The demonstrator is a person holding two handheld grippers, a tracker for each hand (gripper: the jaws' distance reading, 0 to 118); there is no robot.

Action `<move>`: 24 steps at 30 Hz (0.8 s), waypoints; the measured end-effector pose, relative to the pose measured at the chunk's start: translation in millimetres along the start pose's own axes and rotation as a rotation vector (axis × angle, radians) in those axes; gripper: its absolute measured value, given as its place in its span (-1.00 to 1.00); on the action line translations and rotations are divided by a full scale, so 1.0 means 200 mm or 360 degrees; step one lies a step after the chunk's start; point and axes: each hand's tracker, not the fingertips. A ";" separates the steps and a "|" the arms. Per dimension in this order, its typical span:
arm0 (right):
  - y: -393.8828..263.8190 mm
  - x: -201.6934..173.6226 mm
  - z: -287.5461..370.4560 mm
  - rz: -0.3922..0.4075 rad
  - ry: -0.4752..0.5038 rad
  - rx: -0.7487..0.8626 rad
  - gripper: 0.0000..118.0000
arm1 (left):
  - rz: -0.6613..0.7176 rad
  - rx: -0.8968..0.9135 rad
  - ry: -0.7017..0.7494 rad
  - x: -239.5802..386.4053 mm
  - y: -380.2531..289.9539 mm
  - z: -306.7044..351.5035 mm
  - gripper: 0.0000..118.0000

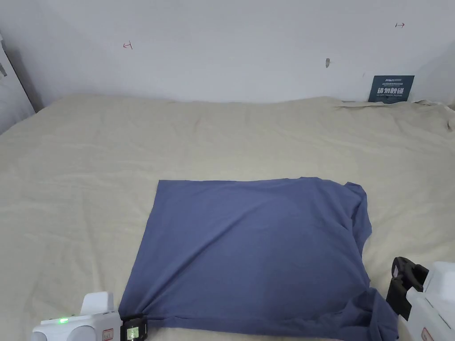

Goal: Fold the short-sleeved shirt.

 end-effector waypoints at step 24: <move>-0.51 0.11 -0.29 -0.0047 -0.0062 -0.0823 0.38 | -0.0118 0.0120 -0.0082 0.07 0.06 0.05 -0.98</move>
